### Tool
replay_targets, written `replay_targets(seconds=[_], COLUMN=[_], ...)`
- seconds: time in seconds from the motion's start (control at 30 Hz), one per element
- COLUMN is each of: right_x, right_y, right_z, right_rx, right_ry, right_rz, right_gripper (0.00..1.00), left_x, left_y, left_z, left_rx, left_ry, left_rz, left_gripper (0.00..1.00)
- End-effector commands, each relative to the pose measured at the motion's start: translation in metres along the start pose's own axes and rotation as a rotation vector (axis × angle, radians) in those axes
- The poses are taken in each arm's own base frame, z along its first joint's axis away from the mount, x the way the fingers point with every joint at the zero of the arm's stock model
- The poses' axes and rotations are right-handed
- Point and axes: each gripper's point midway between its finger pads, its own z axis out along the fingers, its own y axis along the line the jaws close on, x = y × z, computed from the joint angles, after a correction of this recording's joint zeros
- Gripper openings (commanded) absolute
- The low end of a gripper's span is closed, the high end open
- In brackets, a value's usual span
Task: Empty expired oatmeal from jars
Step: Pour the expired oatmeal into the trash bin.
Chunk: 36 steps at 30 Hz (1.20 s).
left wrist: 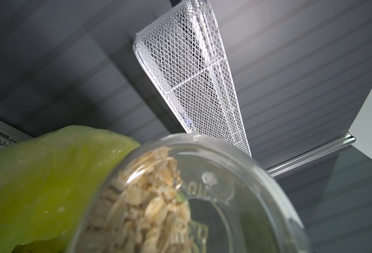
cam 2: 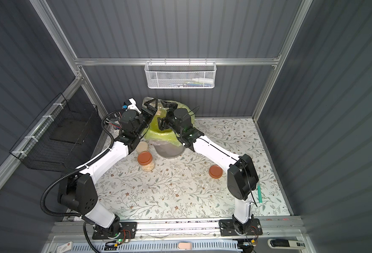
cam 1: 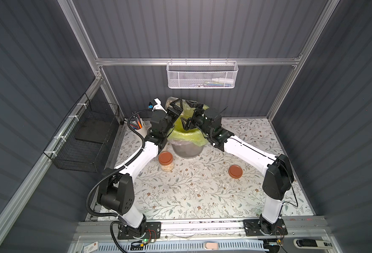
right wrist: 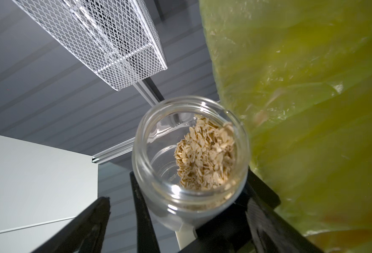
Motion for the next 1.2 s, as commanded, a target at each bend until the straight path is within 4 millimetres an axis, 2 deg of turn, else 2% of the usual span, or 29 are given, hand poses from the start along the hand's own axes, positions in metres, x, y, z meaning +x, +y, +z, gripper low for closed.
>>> replay_targets(seconds=[0.0, 0.33, 0.63, 0.67, 0.7, 0.9, 1.0, 1.17], right_x=[0.001, -0.007, -0.019, -0.020, -0.021, -0.038, -0.043, -0.036], right_y=[0.001, 0.002, -0.011, -0.011, -0.009, -0.001, 0.003, 0.014], right_z=[-0.006, -0.022, -0.035, -0.037, -0.038, -0.047, -0.043, -0.027], right_rx=[0.007, 0.034, 0.185, 0.197, 0.207, 0.295, 0.288, 0.303], right_ry=[0.021, 0.017, 0.005, 0.004, 0.007, -0.001, 0.024, 0.111], right_rz=[-0.008, -0.094, -0.244, -0.260, -0.288, -0.439, -0.495, -0.635], right_gripper=[0.99, 0.99, 0.99, 0.99, 0.99, 0.99, 0.99, 0.99], left_x=[-0.026, -0.014, -0.009, -0.015, -0.016, -0.012, -0.011, -0.011], left_y=[-0.048, -0.036, -0.031, -0.043, -0.045, -0.041, -0.039, -0.039], left_z=[-0.004, 0.004, 0.001, 0.001, 0.001, 0.002, 0.003, 0.003], left_rx=[0.140, 0.095, 0.057, 0.077, 0.076, 0.066, 0.060, 0.055], left_ry=[-0.059, -0.004, 0.032, 0.023, 0.024, 0.037, 0.042, 0.047], left_rz=[0.024, 0.043, 0.115, 0.126, 0.136, 0.162, 0.171, 0.193], left_gripper=[0.41, 0.39, 0.41, 0.41, 0.41, 0.41, 0.41, 0.40])
